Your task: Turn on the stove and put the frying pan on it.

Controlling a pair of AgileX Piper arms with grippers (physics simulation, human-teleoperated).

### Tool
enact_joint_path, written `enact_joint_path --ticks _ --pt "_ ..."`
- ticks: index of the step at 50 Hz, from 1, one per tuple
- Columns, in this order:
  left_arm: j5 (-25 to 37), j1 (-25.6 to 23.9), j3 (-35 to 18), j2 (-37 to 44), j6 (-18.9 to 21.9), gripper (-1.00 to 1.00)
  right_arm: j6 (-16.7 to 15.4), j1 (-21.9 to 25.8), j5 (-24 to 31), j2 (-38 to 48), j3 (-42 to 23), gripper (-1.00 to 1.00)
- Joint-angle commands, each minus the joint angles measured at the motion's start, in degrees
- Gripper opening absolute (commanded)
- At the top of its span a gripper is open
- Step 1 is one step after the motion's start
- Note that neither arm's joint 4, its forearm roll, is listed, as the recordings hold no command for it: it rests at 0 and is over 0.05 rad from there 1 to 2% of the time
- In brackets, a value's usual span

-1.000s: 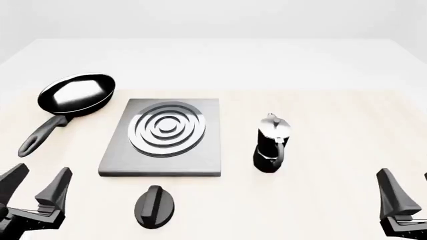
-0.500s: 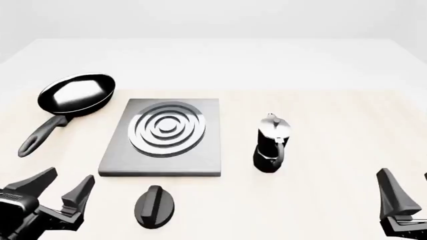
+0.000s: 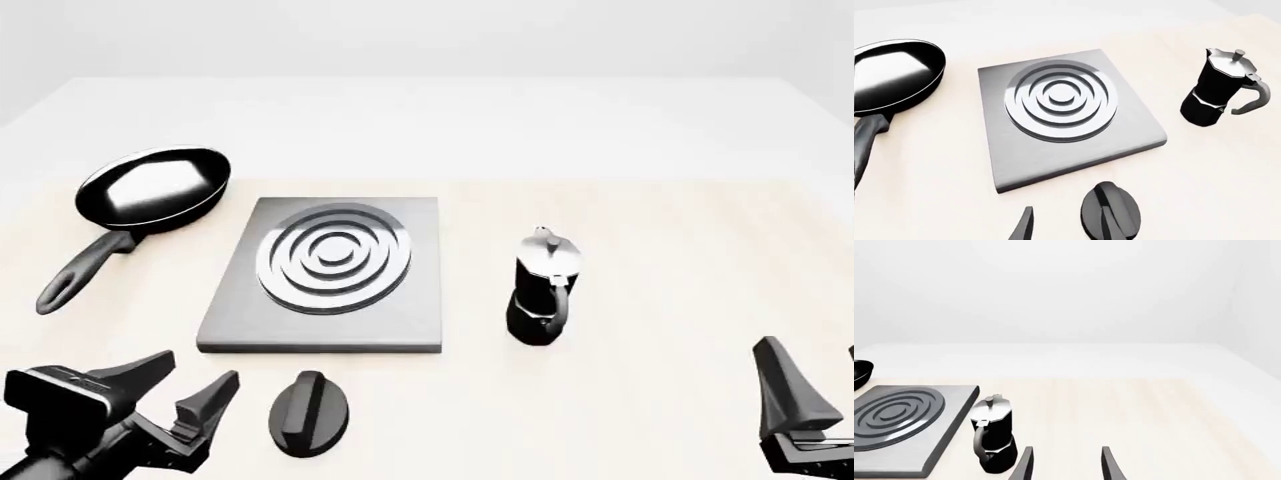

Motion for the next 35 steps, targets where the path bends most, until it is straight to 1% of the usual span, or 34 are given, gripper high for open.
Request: enact_joint_path --ticks 1,6,13,17,22,27,30,32,35 --pt "0.52 -3.29 0.03 2.47 -1.78 1.0 0.0 0.0 0.0 -0.01 0.0 1.0" --pt "0.56 -4.7 0.02 3.48 -2.78 1.0 0.01 0.0 0.0 0.02 0.0 1.0" --pt "-1.87 -6.74 0.03 6.75 -4.39 1.0 -0.01 0.0 0.0 -0.01 0.0 1.0" --pt "-4.33 -8.66 -0.02 10.08 -5.79 1.0 0.0 0.0 0.0 0.0 0.0 1.0" --pt "-5.98 -9.58 -0.02 12.15 -6.33 1.0 0.01 -0.02 0.0 0.0 0.0 1.0" --pt "-9.21 -11.45 -0.01 16.27 -7.93 1.0 0.0 -0.02 0.0 0.02 0.0 1.0" --pt "-11.87 -12.5 0.0 19.21 -8.1 1.0 0.0 0.0 0.0 0.01 0.0 1.0" --pt "-13.7 -13.63 0.0 21.17 -9.45 1.0 -0.01 -0.01 0.0 -0.02 0.0 1.0" --pt "-15.13 -14.35 0.0 22.95 -10.07 1.0 -0.01 -0.01 0.0 0.0 0.0 1.0"
